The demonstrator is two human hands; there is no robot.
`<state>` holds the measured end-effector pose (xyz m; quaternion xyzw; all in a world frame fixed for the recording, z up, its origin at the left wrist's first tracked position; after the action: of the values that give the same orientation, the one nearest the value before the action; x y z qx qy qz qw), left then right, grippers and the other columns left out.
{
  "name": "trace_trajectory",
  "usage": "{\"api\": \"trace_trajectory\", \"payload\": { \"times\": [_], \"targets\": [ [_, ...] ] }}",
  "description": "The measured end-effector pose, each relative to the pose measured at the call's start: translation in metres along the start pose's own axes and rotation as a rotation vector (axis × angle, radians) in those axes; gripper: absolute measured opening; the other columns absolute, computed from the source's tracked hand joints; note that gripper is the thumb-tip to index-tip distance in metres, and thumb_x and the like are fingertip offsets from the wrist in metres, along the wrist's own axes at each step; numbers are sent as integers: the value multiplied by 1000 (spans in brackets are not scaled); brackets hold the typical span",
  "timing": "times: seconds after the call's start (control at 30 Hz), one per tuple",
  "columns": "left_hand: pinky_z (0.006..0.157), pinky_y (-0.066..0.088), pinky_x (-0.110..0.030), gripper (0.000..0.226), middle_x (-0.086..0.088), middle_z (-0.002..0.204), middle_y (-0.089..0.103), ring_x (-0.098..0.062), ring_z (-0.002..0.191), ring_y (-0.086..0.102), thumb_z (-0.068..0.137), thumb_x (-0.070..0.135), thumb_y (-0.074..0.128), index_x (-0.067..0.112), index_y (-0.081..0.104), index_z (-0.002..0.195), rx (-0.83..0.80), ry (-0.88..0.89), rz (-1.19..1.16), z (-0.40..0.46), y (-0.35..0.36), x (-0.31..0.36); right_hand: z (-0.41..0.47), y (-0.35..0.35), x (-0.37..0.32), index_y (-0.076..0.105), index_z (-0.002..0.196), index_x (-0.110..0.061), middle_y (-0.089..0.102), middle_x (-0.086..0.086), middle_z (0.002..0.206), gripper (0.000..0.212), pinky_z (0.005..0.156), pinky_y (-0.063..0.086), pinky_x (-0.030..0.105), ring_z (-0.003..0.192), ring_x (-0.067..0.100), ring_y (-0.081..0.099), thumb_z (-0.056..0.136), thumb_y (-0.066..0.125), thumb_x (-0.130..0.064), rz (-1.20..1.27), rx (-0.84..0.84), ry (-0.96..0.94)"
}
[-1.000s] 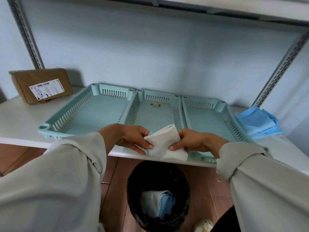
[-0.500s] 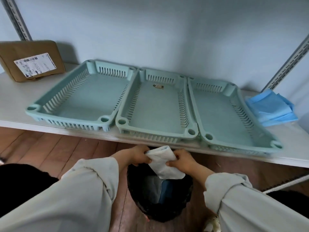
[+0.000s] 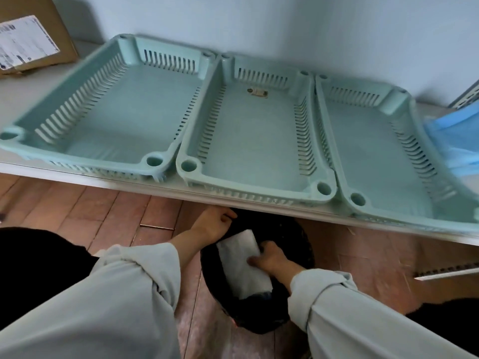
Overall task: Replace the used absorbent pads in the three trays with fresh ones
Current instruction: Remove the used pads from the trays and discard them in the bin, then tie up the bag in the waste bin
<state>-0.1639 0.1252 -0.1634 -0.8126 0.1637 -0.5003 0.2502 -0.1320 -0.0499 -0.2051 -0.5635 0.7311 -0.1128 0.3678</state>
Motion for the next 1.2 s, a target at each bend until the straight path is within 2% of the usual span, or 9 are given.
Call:
{"api": "trace_trajectory", "payload": {
  "times": [0.23, 0.37, 0.47, 0.57, 0.67, 0.8, 0.93, 1.0, 1.2],
  "targets": [
    [103, 42, -27, 40, -11, 127, 59, -23, 117, 56, 89, 2, 51, 7, 54, 128, -95, 12, 42, 5, 15, 0, 9, -14, -8, 58, 125, -7, 61, 14, 125, 46, 93, 49, 30, 109, 23, 60, 84, 67, -25, -4, 19, 7],
    [105, 40, -31, 44, -11, 135, 52, -25, 123, 51, 89, 7, 50, 15, 52, 132, 22, 74, 174, -4, 18, 4, -13, -50, -9, 55, 127, -22, 58, 6, 129, 36, 95, 43, 30, 120, 24, 53, 91, 55, -22, -288, 426, -143],
    [105, 38, -38, 52, -11, 142, 41, -31, 129, 41, 88, 17, 49, 20, 40, 140, 205, 33, 465, -14, 15, 12, -27, -60, -1, 42, 137, -21, 47, 10, 139, 52, 106, 36, 37, 130, 30, 41, 88, 56, -20, -523, 627, -184],
    [106, 36, -41, 60, -14, 141, 38, -35, 129, 40, 87, 15, 49, 15, 30, 143, 150, -102, 403, -20, 15, 8, -28, -59, 13, 23, 147, -25, 37, 14, 144, 68, 107, 37, 42, 132, 34, 38, 87, 54, -14, -305, 471, -32],
    [106, 37, -43, 61, -19, 140, 39, -38, 130, 40, 86, 9, 47, 12, 27, 144, 66, -244, 232, -22, 12, -12, -37, -62, 22, 26, 144, -28, 55, 13, 129, 57, 96, 45, 39, 118, 32, 54, 91, 48, -21, -188, 387, 46],
    [98, 45, -35, 42, -20, 126, 58, -34, 118, 55, 86, 6, 45, 4, 50, 128, -17, -266, 123, -24, 13, -22, -50, -52, 48, 13, 150, -13, 54, 17, 131, 76, 99, 46, 35, 119, 30, 55, 85, 53, -16, -215, 167, 156],
    [97, 45, -34, 37, -16, 125, 60, -32, 116, 57, 91, 8, 43, 7, 52, 127, -43, -187, 125, -22, 28, -13, -58, -43, 86, 61, 95, -7, 63, 9, 88, 30, 78, 55, 33, 87, 25, 65, 68, 64, -18, -32, -26, 228],
    [97, 42, -31, 37, -17, 127, 59, -31, 118, 56, 92, 5, 42, 7, 53, 128, -40, -136, 113, -17, 31, -5, -74, -52, 84, 62, 103, -7, 57, 2, 80, 30, 65, 53, 25, 78, 19, 60, 80, 68, -25, -28, -34, 222],
    [107, 35, -32, 47, -20, 141, 47, -32, 131, 44, 98, 17, 45, 3, 37, 141, -9, -215, -15, -17, 25, 3, -61, -78, 82, 48, 132, -1, 58, 14, 124, 60, 86, 54, 37, 110, 28, 60, 89, 60, -41, 102, 102, 206]
  ]
}}
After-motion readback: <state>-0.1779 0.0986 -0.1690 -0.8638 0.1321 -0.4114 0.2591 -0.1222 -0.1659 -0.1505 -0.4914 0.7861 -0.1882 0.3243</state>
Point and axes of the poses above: each hand's wrist, its own z-axis towards the middle knuckle, its own y-axis out of the palm, x = y × z, the point moved 1 cm from there along z, towards the middle knuckle
